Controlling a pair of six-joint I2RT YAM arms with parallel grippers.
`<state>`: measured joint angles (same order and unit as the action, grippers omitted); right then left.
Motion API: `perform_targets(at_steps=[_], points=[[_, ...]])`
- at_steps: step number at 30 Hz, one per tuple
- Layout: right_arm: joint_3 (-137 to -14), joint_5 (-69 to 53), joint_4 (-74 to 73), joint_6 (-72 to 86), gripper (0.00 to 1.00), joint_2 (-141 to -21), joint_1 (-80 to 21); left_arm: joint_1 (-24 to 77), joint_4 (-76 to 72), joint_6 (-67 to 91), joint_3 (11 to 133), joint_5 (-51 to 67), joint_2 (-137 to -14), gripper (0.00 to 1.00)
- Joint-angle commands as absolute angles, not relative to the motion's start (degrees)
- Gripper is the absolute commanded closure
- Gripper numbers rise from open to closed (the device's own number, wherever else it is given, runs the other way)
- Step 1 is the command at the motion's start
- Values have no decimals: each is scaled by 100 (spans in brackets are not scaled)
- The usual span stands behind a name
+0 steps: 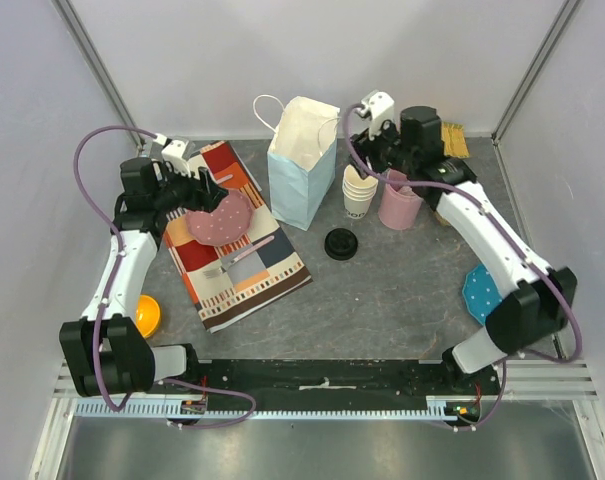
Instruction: Pack the takeout coffee
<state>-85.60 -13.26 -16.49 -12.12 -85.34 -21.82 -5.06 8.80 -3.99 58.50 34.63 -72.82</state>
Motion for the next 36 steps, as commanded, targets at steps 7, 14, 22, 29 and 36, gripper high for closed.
perform_targets(at_steps=[7, 14, 22, 29, 36], points=[[-9334, -1309, -3076, -1986, 37, -9825, -2496, -510, 1626, -571, 6346, 3998, -7435, 26], [-9615, -1090, -3199, -1828, 55, -10318, -2487, -501, 1617, -510, 6354, 4122, -7532, 27], [-9764, -774, -3234, -1890, 60, -10582, -2487, -501, 1617, -510, 6390, 4078, -7585, 28], [-9879, -729, -3304, -1942, 68, -10714, -2487, -501, 1617, -475, 6434, 4043, -7603, 28], [-9905, -844, -3375, -1951, 72, -10766, -2487, -501, 1591, -483, 6425, 3990, -7611, 28]])
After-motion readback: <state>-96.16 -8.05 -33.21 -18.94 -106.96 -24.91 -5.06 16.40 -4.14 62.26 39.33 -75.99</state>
